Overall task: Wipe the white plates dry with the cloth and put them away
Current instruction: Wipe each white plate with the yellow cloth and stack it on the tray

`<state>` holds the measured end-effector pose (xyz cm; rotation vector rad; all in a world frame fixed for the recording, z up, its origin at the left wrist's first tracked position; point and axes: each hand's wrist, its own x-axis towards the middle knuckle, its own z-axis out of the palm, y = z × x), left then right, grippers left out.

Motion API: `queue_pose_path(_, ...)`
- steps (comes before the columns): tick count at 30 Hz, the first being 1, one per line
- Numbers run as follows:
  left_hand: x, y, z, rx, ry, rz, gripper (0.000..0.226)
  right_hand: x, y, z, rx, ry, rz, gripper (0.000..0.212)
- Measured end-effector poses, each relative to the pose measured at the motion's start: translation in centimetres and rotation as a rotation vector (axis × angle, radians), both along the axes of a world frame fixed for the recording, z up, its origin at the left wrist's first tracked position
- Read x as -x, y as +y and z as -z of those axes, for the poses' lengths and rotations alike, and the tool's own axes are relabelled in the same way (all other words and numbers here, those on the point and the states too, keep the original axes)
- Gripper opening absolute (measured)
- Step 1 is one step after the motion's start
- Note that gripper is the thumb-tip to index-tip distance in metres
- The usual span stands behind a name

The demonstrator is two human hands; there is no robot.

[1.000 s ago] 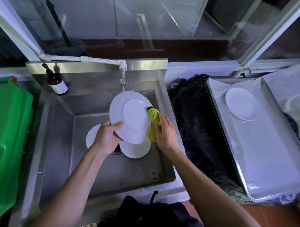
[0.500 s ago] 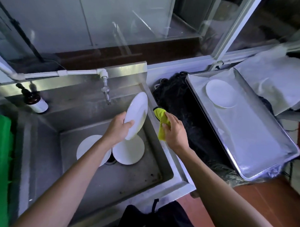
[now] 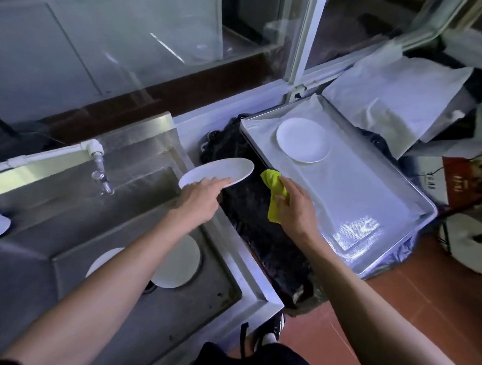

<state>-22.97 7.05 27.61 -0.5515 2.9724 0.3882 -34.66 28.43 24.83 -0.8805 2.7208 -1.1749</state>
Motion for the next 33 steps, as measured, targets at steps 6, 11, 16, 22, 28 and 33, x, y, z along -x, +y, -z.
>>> queue_pose_path(6,7.4,3.5,-0.3,0.134,-0.052,0.099,0.084,6.2,4.2,0.3,0.025,-0.066,0.047,0.047)
queue_pose_path(11,14.1,6.2,-0.1,0.205,-0.067,0.183,0.084,11.1,7.2,0.9,0.06,-0.067,0.088,0.028)
queue_pose_path(16,19.9,8.4,1.4,0.29,-0.119,0.254,0.081,14.8,9.4,2.0,0.05,-0.084,0.116,0.023)
queue_pose_path(22,24.5,10.2,3.1,0.337,-0.171,0.291,0.079,17.4,11.1,3.2,0.032,-0.101,0.113,0.021)
queue_pose_path(28,26.7,11.1,4.0,0.372,-0.2,0.312,0.075,19.3,11.6,4.1,0.014,-0.126,0.124,0.03)
queue_pose_path(33,28.3,11.0,5.3,0.391,-0.204,0.319,0.08,20.9,11.5,4.5,0.032,-0.142,0.132,0.022)
